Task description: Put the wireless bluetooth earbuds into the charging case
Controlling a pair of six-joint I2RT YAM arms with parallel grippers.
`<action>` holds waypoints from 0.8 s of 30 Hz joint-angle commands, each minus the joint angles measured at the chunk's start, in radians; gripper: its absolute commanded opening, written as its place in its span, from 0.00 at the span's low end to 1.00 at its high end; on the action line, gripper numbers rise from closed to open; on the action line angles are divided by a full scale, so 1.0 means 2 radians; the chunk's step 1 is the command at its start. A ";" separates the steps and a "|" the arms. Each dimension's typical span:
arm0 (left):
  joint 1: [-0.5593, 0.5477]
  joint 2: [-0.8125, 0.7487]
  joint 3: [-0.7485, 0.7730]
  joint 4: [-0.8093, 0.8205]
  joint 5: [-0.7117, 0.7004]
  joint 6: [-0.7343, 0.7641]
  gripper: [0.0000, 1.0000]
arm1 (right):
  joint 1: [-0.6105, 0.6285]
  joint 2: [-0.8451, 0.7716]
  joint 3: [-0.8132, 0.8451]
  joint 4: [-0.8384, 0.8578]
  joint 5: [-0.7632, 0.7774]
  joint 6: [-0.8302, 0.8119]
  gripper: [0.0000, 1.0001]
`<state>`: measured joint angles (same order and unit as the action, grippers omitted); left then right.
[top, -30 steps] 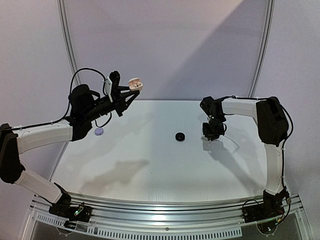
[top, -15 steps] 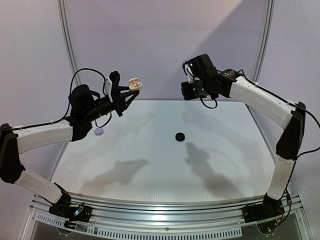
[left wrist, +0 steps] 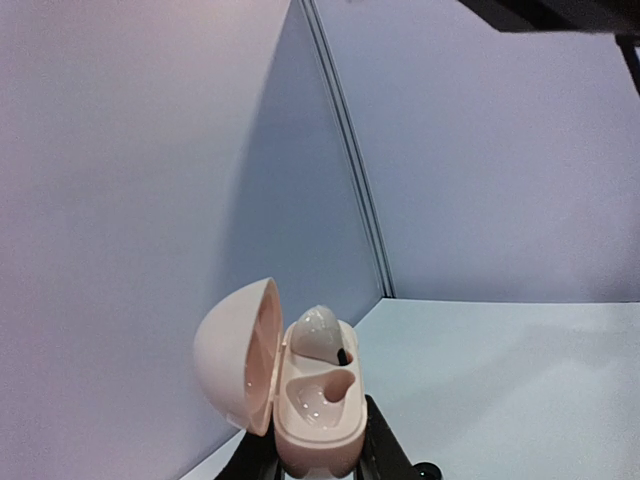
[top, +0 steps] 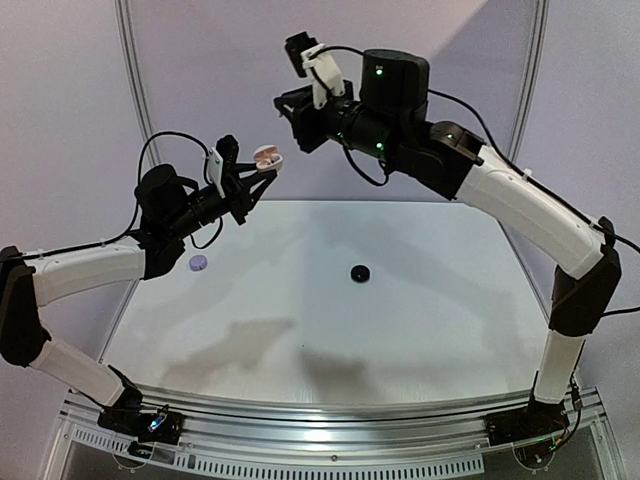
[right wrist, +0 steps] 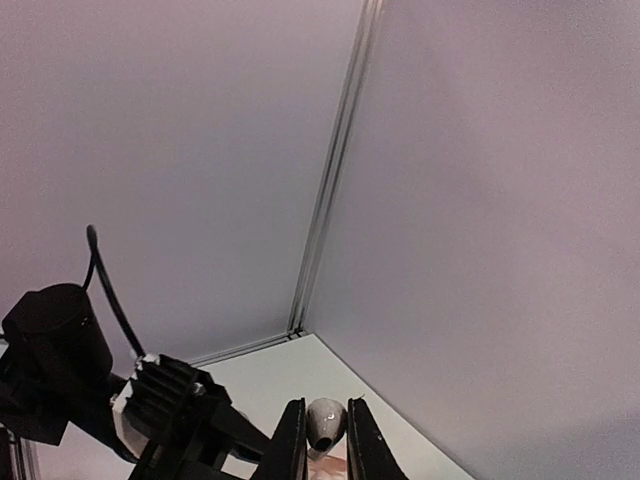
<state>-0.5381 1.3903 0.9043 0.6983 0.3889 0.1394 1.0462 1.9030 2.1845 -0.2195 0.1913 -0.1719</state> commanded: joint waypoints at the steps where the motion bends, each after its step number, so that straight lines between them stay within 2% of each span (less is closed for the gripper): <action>1: -0.007 0.002 0.010 0.009 -0.005 0.007 0.00 | 0.008 0.033 0.007 0.023 -0.032 -0.064 0.07; 13: -0.006 -0.005 0.001 0.021 -0.018 0.039 0.00 | 0.008 0.056 -0.002 -0.002 0.003 -0.102 0.04; 24: -0.003 -0.003 -0.001 0.028 -0.019 0.021 0.00 | 0.009 0.062 -0.011 -0.007 0.014 -0.113 0.03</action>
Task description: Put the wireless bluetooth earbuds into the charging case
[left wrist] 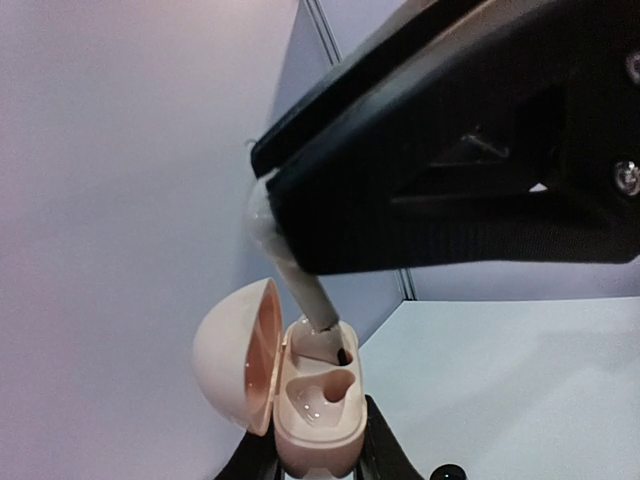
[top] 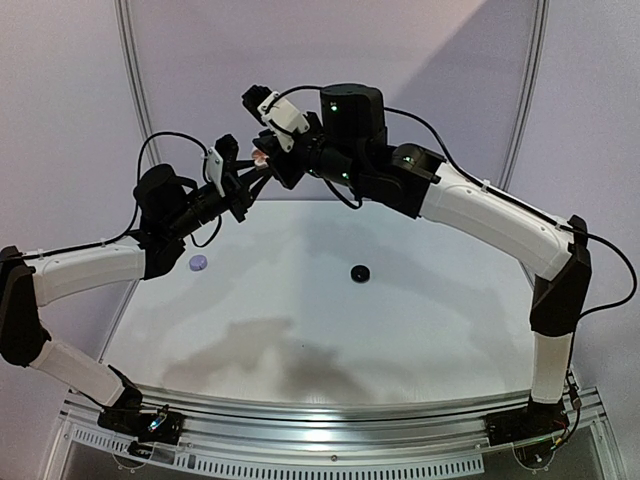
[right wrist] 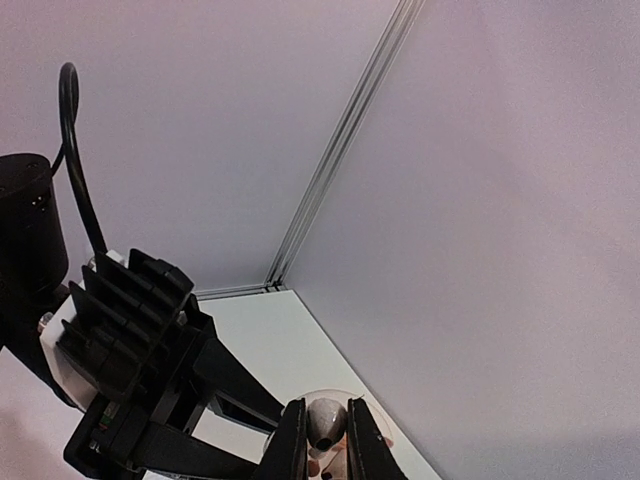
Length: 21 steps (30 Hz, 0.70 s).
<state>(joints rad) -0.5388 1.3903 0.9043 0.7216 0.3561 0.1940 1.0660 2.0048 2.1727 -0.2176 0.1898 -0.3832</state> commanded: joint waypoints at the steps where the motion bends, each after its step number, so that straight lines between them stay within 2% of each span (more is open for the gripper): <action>1: -0.002 -0.003 -0.001 0.018 -0.003 -0.006 0.00 | -0.001 0.012 -0.007 -0.008 0.019 -0.008 0.03; 21: 0.001 -0.003 -0.003 0.022 -0.002 -0.015 0.00 | -0.001 0.016 -0.011 -0.026 0.025 -0.019 0.01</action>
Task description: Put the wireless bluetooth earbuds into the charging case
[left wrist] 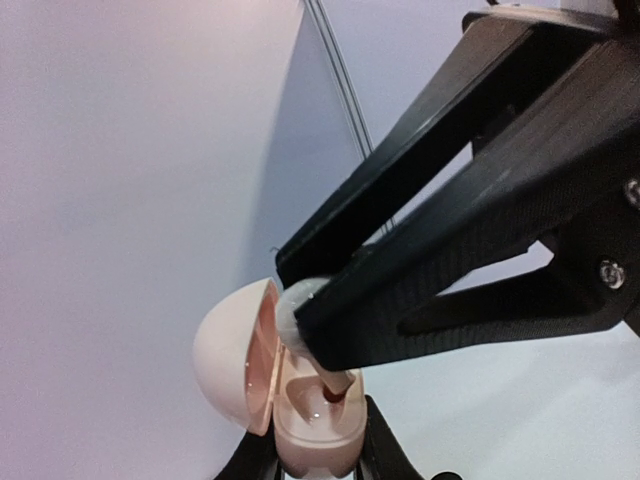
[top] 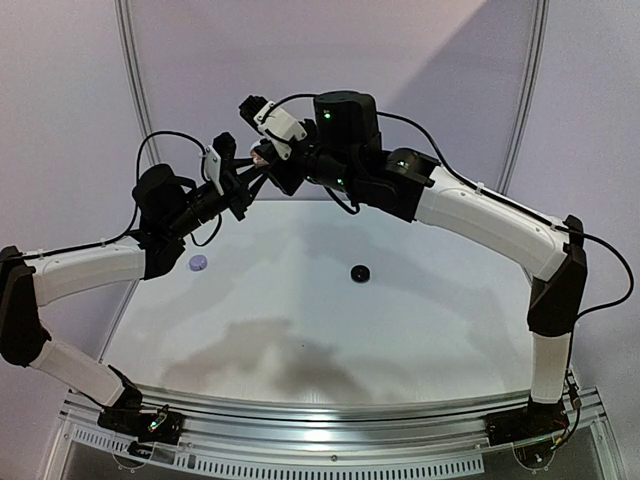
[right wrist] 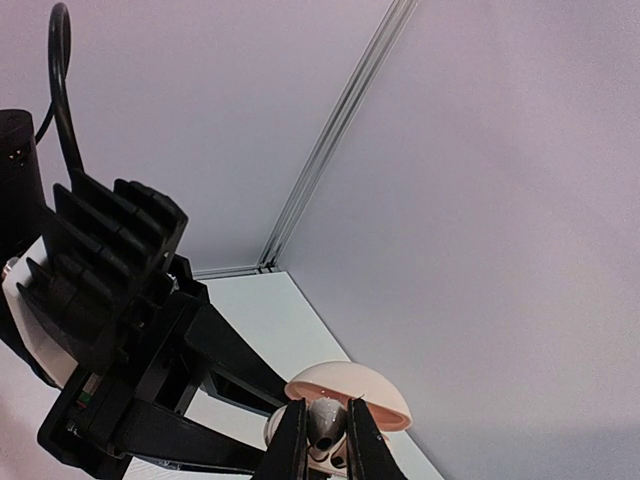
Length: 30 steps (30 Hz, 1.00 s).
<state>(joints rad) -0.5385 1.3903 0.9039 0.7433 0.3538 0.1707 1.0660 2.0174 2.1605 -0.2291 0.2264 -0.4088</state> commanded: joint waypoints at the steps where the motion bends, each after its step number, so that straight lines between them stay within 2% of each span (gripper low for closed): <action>1: 0.001 -0.003 -0.002 0.011 -0.002 -0.004 0.00 | -0.001 0.009 -0.006 -0.024 0.006 -0.006 0.01; 30: 0.005 -0.004 -0.001 0.006 -0.008 -0.001 0.00 | -0.001 0.004 -0.022 -0.041 0.058 -0.030 0.00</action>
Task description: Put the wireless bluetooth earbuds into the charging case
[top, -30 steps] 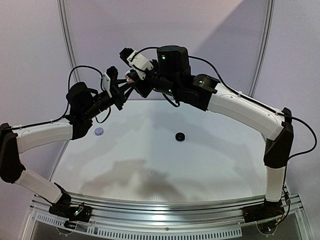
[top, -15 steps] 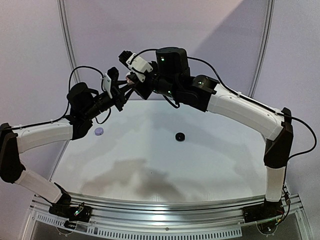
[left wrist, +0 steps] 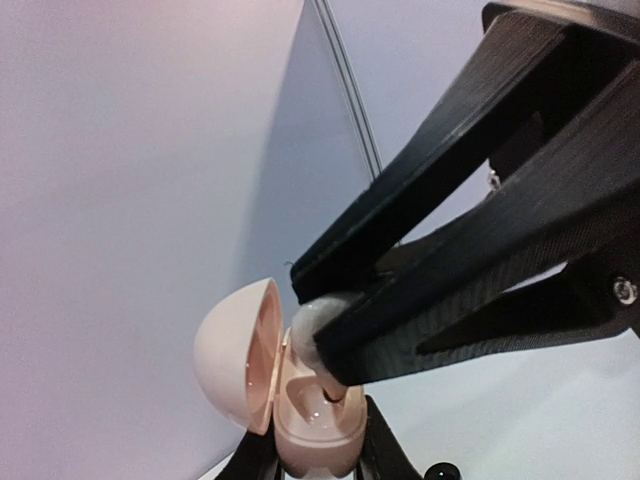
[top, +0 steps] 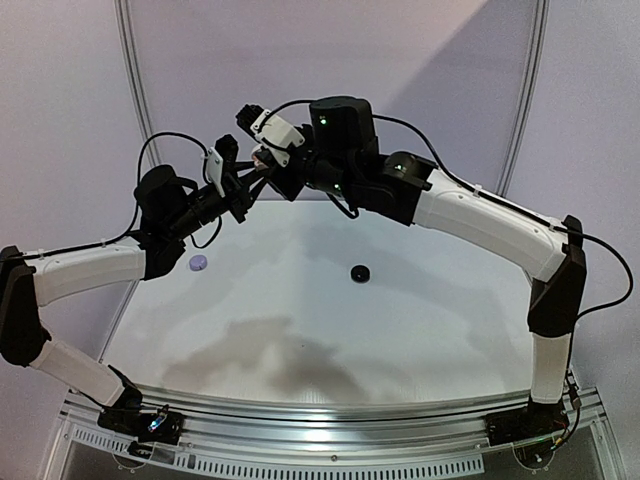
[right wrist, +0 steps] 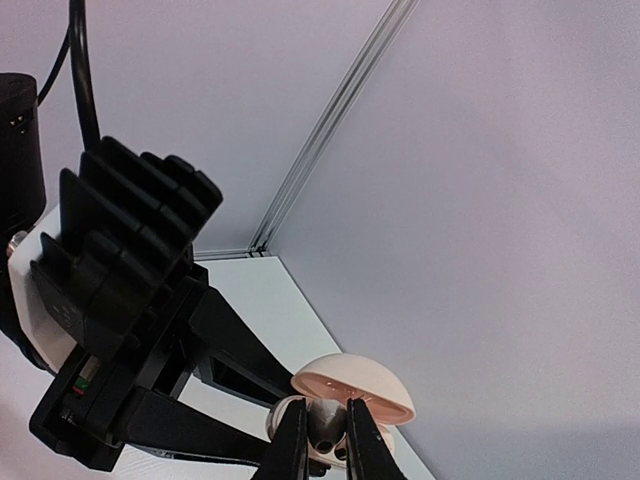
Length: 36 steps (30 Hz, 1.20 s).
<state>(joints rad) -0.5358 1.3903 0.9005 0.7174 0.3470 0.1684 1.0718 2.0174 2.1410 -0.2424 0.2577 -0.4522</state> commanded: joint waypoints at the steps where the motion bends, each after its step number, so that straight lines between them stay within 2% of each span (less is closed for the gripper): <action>1: 0.004 -0.003 0.001 0.019 -0.003 0.000 0.00 | -0.004 0.002 -0.012 -0.036 0.046 -0.011 0.00; 11: 0.004 -0.003 0.003 0.019 0.002 0.001 0.00 | -0.004 0.011 -0.008 -0.034 0.034 -0.006 0.00; 18: 0.004 -0.002 0.001 0.021 0.006 0.002 0.00 | -0.004 0.022 -0.008 -0.027 0.030 0.003 0.11; 36: 0.003 -0.004 -0.004 0.021 0.025 -0.010 0.00 | -0.004 0.036 0.005 -0.013 0.035 -0.004 0.11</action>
<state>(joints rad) -0.5282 1.3922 0.9001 0.7029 0.3511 0.1616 1.0779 2.0361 2.1399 -0.2276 0.2893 -0.4648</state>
